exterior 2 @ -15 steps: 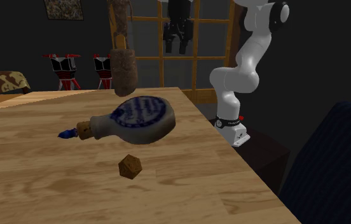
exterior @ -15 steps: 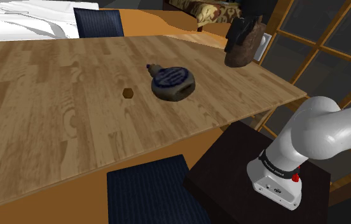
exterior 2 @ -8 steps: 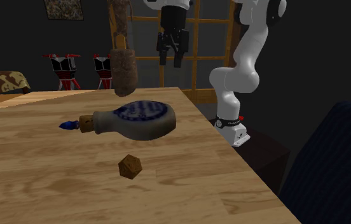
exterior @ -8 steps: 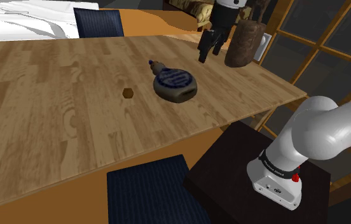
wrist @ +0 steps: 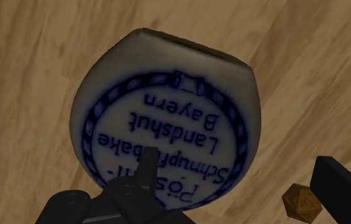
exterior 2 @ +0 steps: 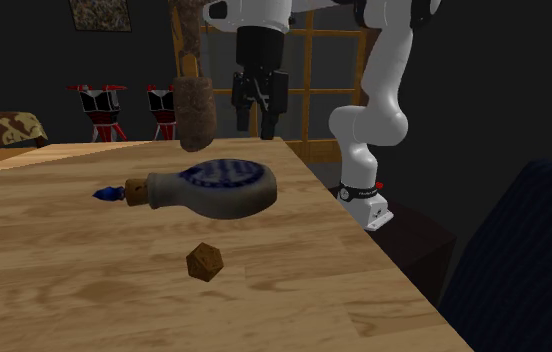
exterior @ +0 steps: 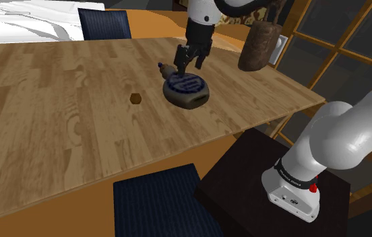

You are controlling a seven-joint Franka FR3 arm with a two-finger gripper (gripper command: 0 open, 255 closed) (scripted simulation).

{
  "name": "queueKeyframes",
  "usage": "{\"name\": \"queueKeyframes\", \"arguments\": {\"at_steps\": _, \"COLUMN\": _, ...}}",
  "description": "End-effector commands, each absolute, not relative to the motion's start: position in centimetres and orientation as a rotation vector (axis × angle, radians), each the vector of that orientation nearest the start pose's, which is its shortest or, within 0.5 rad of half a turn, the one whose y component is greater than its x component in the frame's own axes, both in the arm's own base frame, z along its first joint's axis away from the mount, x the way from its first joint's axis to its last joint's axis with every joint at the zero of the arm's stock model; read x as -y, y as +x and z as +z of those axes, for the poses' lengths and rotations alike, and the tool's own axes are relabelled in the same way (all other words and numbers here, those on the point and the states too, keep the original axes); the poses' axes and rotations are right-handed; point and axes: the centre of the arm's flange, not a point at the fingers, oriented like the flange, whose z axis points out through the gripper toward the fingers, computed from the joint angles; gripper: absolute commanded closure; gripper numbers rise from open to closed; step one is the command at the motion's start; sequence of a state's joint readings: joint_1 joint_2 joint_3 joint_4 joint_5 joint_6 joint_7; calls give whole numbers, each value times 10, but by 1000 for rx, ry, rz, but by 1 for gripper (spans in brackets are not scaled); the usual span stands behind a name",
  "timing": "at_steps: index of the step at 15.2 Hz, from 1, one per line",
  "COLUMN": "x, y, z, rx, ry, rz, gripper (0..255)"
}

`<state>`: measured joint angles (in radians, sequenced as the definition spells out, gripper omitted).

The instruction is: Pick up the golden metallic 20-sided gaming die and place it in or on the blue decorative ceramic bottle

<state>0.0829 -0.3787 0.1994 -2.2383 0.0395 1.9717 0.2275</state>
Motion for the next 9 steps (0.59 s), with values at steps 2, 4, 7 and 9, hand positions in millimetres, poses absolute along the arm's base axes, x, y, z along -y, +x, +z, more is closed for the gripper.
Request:
{"name": "queueKeyframes", "arguments": {"at_steps": 2, "x": -158, "y": 456, "z": 510, "rx": 48, "ry": -3138, "rz": -180, "gripper": 0}}
{"name": "queueKeyframes", "arguments": {"at_steps": 4, "x": -175, "y": 473, "z": 499, "rx": 48, "ry": -3134, "rz": -182, "gripper": 0}}
{"name": "queueKeyframes", "arguments": {"at_steps": 7, "x": -200, "y": 497, "z": 482, "rx": 48, "ry": -3129, "rz": -186, "gripper": 0}}
{"name": "queueKeyframes", "arguments": {"at_steps": 9, "x": -217, "y": 514, "z": 471, "rx": 47, "ry": -3125, "rz": -188, "gripper": 0}}
